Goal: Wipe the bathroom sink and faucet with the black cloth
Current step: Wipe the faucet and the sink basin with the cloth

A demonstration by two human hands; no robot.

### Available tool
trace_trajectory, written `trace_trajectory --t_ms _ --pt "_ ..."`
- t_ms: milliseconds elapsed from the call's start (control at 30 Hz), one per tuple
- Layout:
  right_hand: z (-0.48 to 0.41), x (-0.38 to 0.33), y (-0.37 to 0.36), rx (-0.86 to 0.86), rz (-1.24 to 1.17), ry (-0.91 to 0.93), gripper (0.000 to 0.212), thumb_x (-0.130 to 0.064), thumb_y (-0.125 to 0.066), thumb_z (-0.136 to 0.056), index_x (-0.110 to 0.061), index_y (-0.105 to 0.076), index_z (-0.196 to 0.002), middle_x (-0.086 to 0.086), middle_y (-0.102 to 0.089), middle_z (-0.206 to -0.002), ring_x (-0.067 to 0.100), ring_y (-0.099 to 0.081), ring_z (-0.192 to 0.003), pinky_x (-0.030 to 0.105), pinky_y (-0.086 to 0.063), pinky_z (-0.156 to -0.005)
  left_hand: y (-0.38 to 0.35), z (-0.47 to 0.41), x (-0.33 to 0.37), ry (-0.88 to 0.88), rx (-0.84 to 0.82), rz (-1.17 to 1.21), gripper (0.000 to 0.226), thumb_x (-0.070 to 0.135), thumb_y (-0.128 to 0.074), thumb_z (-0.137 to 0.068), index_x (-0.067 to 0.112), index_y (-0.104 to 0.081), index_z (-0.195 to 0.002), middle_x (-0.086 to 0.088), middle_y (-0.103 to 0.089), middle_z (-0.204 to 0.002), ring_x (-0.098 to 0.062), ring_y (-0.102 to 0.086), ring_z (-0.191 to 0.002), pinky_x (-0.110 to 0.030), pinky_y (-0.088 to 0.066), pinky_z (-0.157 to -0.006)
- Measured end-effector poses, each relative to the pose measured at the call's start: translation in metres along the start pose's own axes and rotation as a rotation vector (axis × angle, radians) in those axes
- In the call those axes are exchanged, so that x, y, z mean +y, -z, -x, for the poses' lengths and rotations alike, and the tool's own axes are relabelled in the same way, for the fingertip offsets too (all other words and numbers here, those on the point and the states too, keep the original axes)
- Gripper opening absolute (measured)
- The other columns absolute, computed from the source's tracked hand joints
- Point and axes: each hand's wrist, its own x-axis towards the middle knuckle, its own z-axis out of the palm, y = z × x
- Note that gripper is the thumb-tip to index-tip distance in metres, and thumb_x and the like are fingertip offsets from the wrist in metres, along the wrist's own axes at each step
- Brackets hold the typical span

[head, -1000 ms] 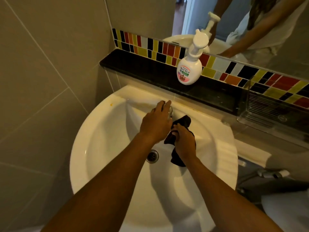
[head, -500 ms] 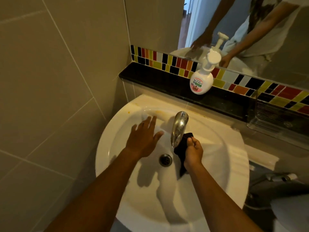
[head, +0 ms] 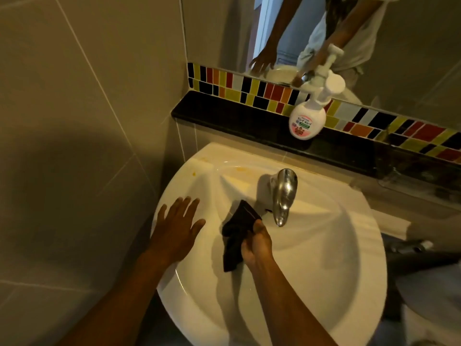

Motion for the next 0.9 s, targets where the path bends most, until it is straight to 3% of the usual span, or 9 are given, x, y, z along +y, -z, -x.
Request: trace_trajectory --t_ms 100,200,300,367,433,533,733,833,900 --pt "0.003 0.008 -0.024 0.014 0.181 0.135 0.02 -0.023 -0.052 -0.095 -0.01 -0.06 -0.108 0.015 -0.064 -0.112 0.029 -0.06 -0.101 0.038 -0.049 -0.083 0.001 -0.004 -0.022 0.023 0.017 -0.008 0.088 0.074 0.005 -0.076 0.028 -0.011 -0.15 -0.003 -0.014 -0.16 -0.024 -0.006 -0.147 -0.048 0.001 -0.117" --pt "0.002 0.01 -0.052 0.027 0.495 0.543 0.012 -0.024 -0.047 -0.098 -0.024 -0.059 -0.099 0.005 -0.058 -0.114 0.023 -0.054 -0.11 0.036 -0.044 -0.099 0.0 -0.014 -0.044 0.033 0.016 -0.022 0.082 0.07 -0.001 -0.079 0.028 -0.01 -0.15 -0.004 -0.008 -0.16 -0.024 -0.001 -0.148 -0.047 0.002 -0.118" --pt "0.001 0.005 -0.071 0.068 0.674 0.925 0.005 -0.017 -0.052 -0.096 -0.019 -0.057 -0.096 0.002 -0.053 -0.112 0.014 -0.052 -0.103 0.003 -0.037 -0.085 -0.008 -0.023 -0.06 0.02 0.02 -0.005 0.088 0.075 0.007 -0.076 0.03 -0.009 -0.149 -0.004 -0.006 -0.161 -0.025 0.0 -0.147 -0.047 0.002 -0.117" --pt "0.001 -0.001 -0.079 0.094 0.725 1.048 0.007 -0.018 -0.051 -0.096 -0.017 -0.057 -0.1 -0.002 -0.051 -0.106 0.008 -0.051 -0.097 -0.003 -0.035 -0.076 -0.015 -0.027 -0.064 -0.005 0.024 -0.001 0.087 0.075 0.011 -0.077 0.031 -0.01 -0.149 -0.005 -0.008 -0.16 -0.027 -0.004 -0.147 -0.05 -0.004 -0.117" --pt "0.0 -0.009 -0.084 0.125 0.754 1.119 0.011 -0.02 -0.049 -0.097 -0.014 -0.056 -0.104 -0.001 -0.052 -0.106 0.005 -0.051 -0.094 -0.001 -0.037 -0.076 -0.02 -0.03 -0.064 -0.007 0.035 0.011 0.084 0.073 0.007 -0.08 0.029 -0.014 -0.149 -0.006 -0.012 -0.16 -0.03 -0.008 -0.147 -0.051 -0.01 -0.115" --pt "-0.003 -0.024 -0.088 0.161 0.809 1.227 0.011 -0.024 -0.048 -0.098 -0.017 -0.053 -0.105 0.001 -0.052 -0.104 0.009 -0.055 -0.095 0.014 -0.045 -0.083 -0.023 -0.033 -0.062 0.016 0.069 0.025 0.076 0.067 -0.003 -0.087 0.025 -0.018 -0.149 -0.008 -0.019 -0.158 -0.032 -0.012 -0.145 -0.052 -0.021 -0.111" --pt "0.001 -0.053 -0.107 0.192 0.723 1.331 0.006 -0.019 -0.05 -0.097 -0.019 -0.044 -0.101 -0.01 -0.049 -0.093 -0.011 -0.053 -0.085 0.002 -0.042 -0.074 -0.027 -0.034 -0.062 0.051 0.144 0.079 0.064 0.055 -0.017 -0.093 0.022 -0.021 -0.148 -0.007 -0.027 -0.155 -0.03 -0.019 -0.144 -0.051 -0.033 -0.108" --pt "-0.011 -0.062 -0.118 0.239 0.695 1.376 0.005 -0.016 -0.046 -0.098 -0.018 -0.043 -0.101 -0.002 -0.048 -0.099 -0.003 -0.051 -0.084 0.006 -0.043 -0.073 -0.029 -0.034 -0.064 0.048 0.175 0.115 0.062 0.053 -0.019 -0.094 0.024 -0.02 -0.148 -0.007 -0.029 -0.155 -0.028 -0.021 -0.144 -0.05 -0.034 -0.107" --pt "-0.026 -0.068 -0.127 0.187 0.712 1.333 0.006 -0.014 -0.046 -0.098 -0.012 -0.046 -0.104 -0.006 -0.048 -0.098 -0.004 -0.052 -0.084 0.007 -0.044 -0.073 -0.03 -0.035 -0.065 0.051 0.185 0.141 0.062 0.054 -0.018 -0.093 0.025 -0.02 -0.148 -0.006 -0.029 -0.155 -0.027 -0.021 -0.144 -0.05 -0.034 -0.107"
